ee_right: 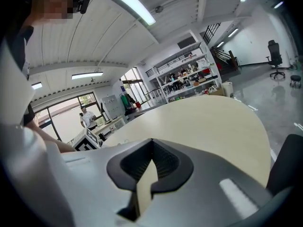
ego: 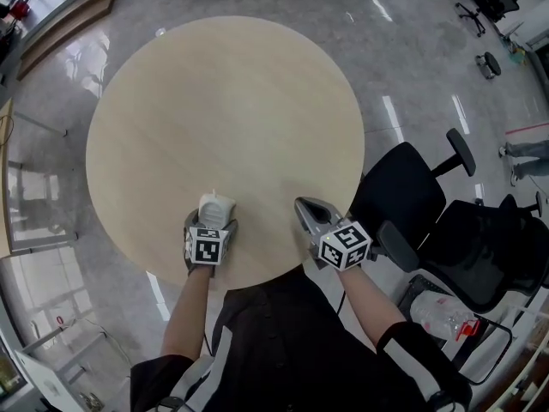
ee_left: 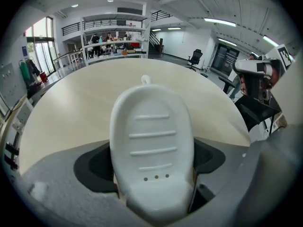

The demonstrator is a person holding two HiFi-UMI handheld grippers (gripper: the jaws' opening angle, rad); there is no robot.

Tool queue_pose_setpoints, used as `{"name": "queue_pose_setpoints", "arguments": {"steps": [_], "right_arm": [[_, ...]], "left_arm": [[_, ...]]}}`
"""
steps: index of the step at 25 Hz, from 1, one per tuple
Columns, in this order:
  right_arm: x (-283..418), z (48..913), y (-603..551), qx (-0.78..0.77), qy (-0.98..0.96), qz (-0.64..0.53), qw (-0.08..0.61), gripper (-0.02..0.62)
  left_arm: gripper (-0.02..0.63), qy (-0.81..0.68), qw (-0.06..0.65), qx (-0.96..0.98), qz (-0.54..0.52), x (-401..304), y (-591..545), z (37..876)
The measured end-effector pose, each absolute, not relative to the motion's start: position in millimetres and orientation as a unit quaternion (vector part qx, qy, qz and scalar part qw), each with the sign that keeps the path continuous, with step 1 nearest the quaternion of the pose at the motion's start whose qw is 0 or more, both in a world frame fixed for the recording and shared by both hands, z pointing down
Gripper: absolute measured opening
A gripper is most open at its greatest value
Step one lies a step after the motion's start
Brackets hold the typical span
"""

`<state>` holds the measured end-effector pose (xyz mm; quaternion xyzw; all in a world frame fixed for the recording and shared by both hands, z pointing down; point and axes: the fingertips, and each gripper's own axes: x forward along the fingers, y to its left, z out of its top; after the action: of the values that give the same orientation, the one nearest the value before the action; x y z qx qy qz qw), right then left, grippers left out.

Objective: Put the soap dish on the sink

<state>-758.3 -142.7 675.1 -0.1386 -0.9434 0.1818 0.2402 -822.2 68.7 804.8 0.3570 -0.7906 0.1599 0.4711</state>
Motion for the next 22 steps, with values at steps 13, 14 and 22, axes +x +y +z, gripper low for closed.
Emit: {"name": "queue_pose_setpoints", "arguments": {"steps": [13, 14, 22], "right_arm": [[-757, 662, -128, -0.16, -0.948, 0.136, 0.238, 0.006], [-756, 662, -127, -0.159, -0.949, 0.135, 0.237, 0.006], [-748, 647, -125, -0.133, -0.96, 0.134, 0.207, 0.006]], "left_arm": [[0.502, -0.793, 0.455, 0.37, 0.166, -829, 54, 807], [0.502, -0.796, 0.451, 0.369, 0.161, -830, 54, 805], [0.497, -0.831, 0.399, 0.379, 0.079, -832, 66, 748]]}}
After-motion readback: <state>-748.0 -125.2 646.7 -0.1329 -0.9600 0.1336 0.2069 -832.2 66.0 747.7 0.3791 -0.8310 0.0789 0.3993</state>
